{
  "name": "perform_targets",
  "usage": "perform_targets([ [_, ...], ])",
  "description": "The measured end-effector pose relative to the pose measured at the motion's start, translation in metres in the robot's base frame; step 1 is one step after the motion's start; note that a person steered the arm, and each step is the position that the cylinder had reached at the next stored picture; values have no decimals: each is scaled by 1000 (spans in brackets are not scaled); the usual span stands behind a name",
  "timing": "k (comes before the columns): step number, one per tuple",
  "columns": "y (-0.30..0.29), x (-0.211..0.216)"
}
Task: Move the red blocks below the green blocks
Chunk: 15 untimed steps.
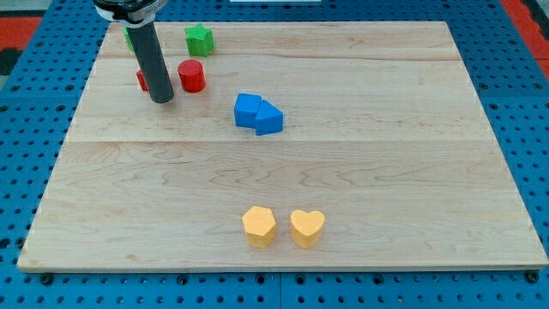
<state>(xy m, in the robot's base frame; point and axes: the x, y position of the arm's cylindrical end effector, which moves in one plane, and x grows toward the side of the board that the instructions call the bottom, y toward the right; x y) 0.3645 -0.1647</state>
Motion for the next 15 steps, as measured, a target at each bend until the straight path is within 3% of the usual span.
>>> perform_targets([
  [1,0,0],
  [2,1,40],
  [3,9,53],
  [6,-5,41],
  [7,-64,38],
  [8,-59,13],
  [9,-106,-26],
  [11,-73,-76],
  [12,-14,-68],
  [13,-9,-62],
  [14,55,-61],
  [15,56,-59],
])
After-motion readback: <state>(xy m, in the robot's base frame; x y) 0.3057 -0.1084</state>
